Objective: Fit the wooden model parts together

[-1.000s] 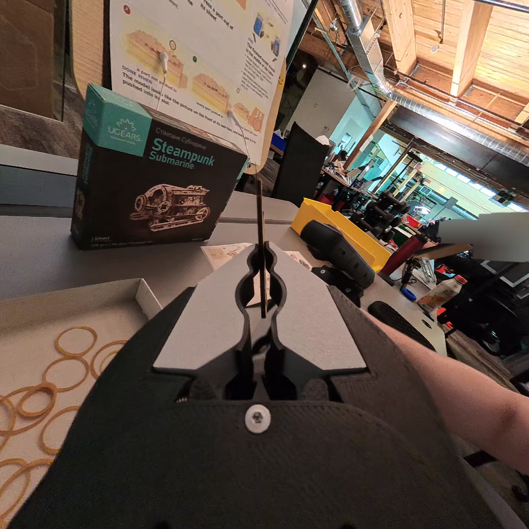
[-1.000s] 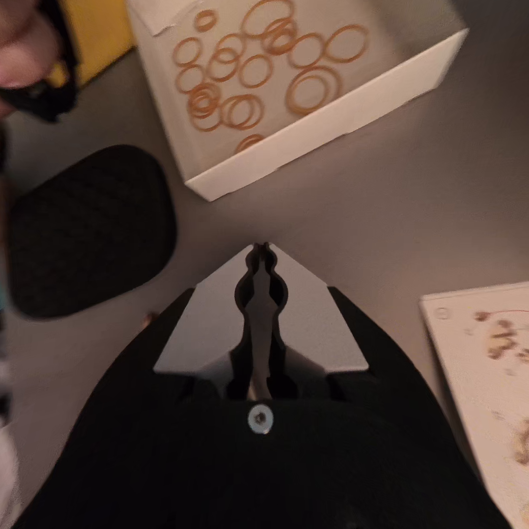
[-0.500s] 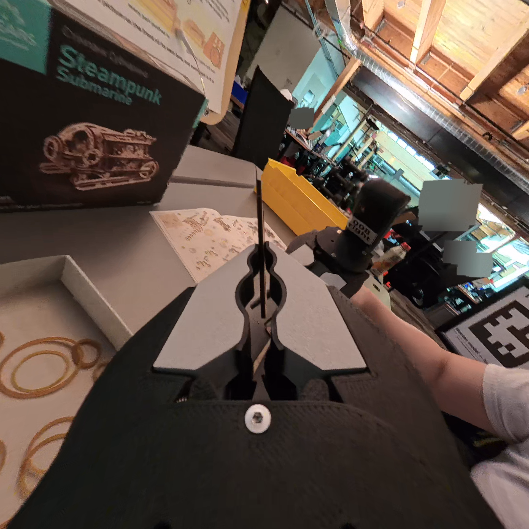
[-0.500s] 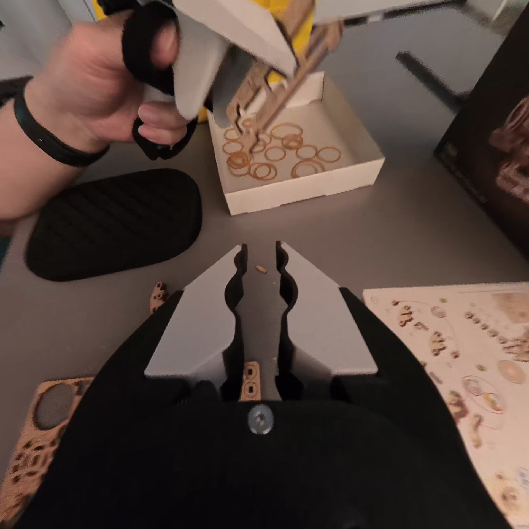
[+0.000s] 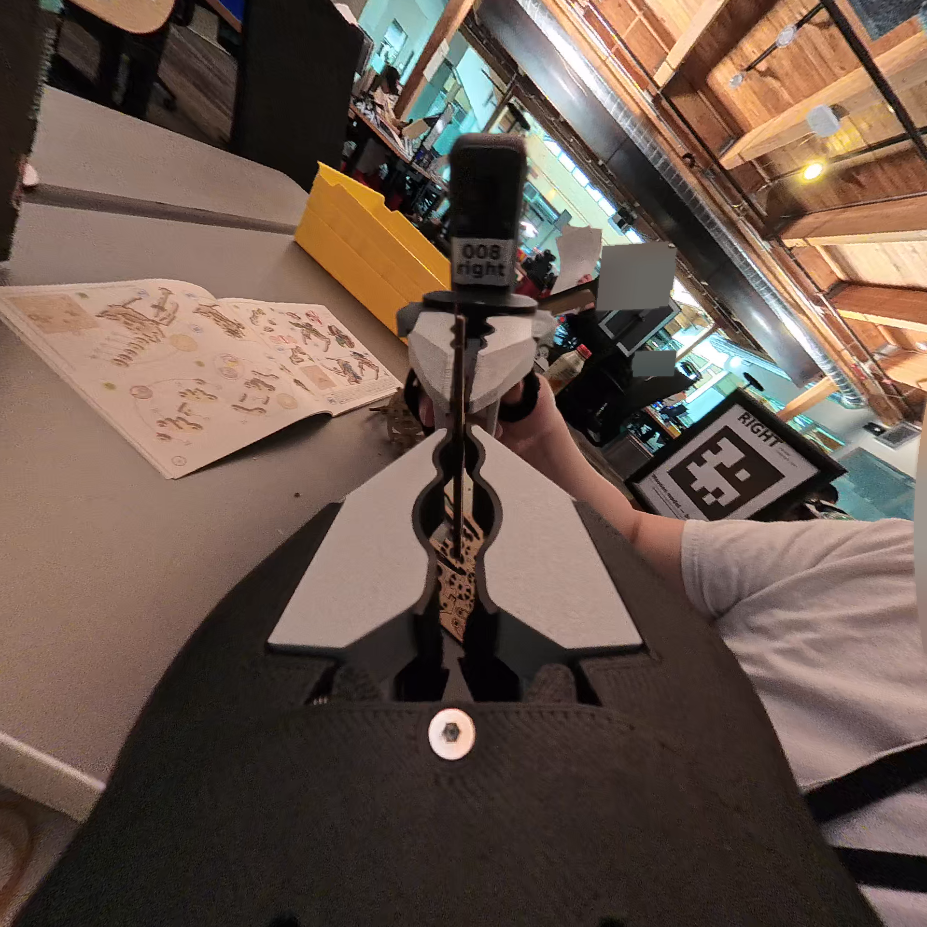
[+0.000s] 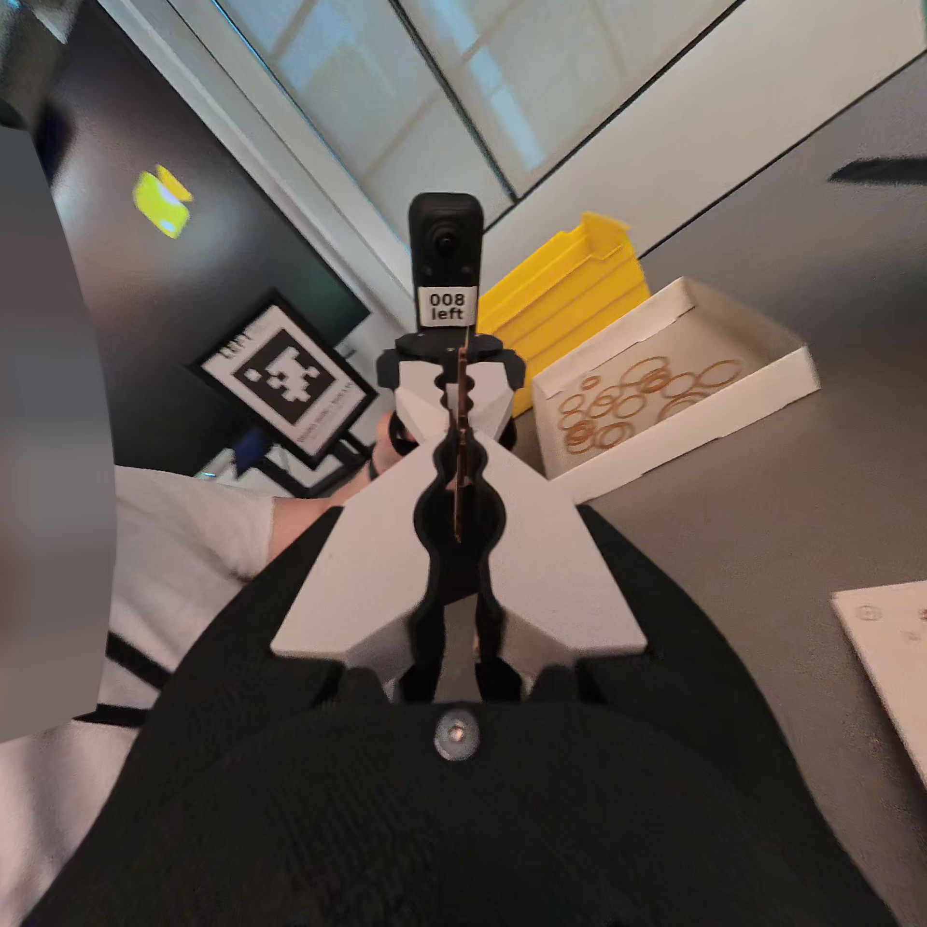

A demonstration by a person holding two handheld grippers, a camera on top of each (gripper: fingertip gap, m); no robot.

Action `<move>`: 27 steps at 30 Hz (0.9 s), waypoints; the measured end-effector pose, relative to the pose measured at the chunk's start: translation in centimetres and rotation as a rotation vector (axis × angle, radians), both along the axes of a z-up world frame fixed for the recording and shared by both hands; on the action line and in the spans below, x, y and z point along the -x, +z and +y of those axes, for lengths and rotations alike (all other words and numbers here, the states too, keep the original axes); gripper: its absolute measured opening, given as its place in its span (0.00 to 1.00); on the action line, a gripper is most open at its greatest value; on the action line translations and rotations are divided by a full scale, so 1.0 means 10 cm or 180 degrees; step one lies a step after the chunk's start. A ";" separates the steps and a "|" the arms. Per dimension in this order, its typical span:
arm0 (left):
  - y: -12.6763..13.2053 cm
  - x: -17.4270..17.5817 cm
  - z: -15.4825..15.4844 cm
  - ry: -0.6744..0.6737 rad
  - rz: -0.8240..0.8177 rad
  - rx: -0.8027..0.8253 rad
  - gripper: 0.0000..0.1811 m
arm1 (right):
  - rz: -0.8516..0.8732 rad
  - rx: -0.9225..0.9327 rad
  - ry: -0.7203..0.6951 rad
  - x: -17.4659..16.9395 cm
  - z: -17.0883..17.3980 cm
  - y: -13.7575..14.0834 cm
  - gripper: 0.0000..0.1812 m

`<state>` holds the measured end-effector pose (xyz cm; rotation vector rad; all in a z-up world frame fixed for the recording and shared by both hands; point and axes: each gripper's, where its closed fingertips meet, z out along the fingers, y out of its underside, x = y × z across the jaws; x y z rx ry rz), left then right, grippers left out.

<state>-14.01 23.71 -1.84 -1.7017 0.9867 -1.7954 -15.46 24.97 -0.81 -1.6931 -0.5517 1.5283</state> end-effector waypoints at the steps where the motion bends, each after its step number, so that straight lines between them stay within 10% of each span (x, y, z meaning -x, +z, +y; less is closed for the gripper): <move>1: 0.00 -0.01 -0.02 -0.0039 -0.0006 0.0011 0.00 | 0.0078 0.0098 0.0055 -0.01 -0.01 0.00 0.00; 14: -0.12 0.08 0.05 -0.0074 0.0220 -0.0020 0.00 | 0.0105 -0.0082 -0.0271 -0.12 0.12 0.01 0.13; 27: -0.11 0.16 0.02 -0.0325 0.0211 0.0186 0.00 | 0.0035 0.0246 0.0296 0.10 -0.09 -0.22 0.00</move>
